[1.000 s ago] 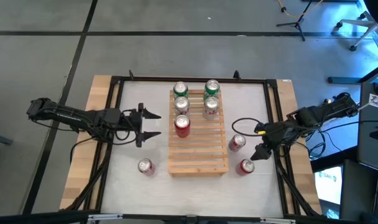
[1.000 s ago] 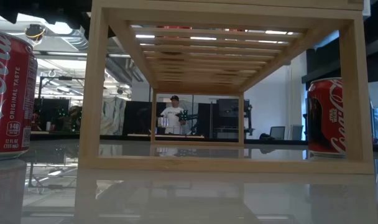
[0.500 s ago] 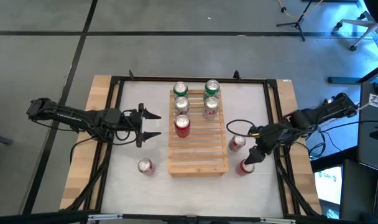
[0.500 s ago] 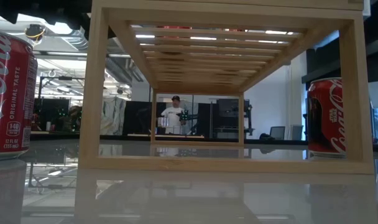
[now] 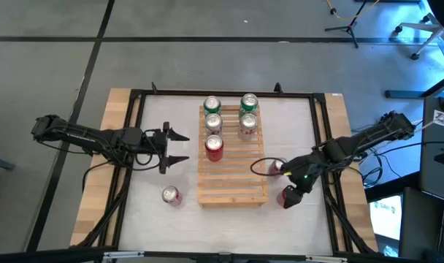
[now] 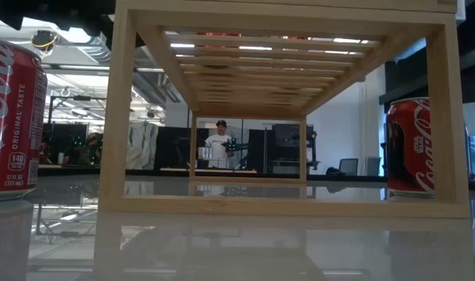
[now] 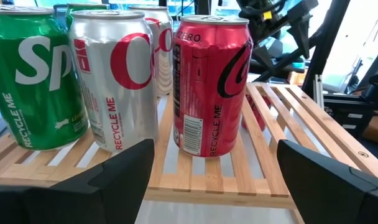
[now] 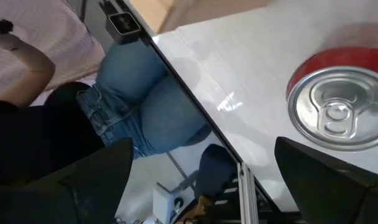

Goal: Place canned beverage on shelf
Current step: Put the red and black soda can on the shelf aligned with the red and black soda can

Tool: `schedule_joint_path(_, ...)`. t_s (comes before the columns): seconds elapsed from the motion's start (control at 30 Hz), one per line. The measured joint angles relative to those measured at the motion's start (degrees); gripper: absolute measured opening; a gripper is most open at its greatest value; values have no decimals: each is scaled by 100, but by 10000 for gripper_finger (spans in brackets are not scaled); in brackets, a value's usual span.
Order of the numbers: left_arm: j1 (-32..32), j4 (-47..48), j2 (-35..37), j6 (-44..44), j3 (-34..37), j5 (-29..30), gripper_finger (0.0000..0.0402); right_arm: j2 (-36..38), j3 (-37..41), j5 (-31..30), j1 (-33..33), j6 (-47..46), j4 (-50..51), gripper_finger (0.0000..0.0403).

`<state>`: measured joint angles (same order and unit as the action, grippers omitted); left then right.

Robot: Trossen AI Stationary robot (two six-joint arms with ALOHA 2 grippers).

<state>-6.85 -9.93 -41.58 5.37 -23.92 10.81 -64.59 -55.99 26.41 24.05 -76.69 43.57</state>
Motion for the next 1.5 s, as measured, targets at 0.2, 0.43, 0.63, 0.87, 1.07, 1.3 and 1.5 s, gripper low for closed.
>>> schedule_joint_path(0.2,0,2,0,0,0,0,330,-57,0,20,0,0,261,383)
schedule_joint_path(0.43,0,2,0,0,0,2,330,-55,-868,-94,13,2,1283,383)
schedule_joint_path(0.63,0,2,0,1,0,2,330,-173,-2345,-1545,437,-17,2434,383)
schedule_joint_path(0.87,0,31,-2,2,0,2,330,-936,-3307,-2294,1042,-350,3855,383)
schedule_joint_path(1.07,0,28,-2,2,0,2,330,-1795,-3338,-2485,1272,-119,4333,383)
schedule_joint_path(1.3,1,28,-2,2,-2,2,330,-2562,-3338,-2772,1272,1051,4487,383)
schedule_joint_path(1.5,2,28,-2,2,-2,3,330,-2719,-3332,-3410,1270,1642,4495,383)
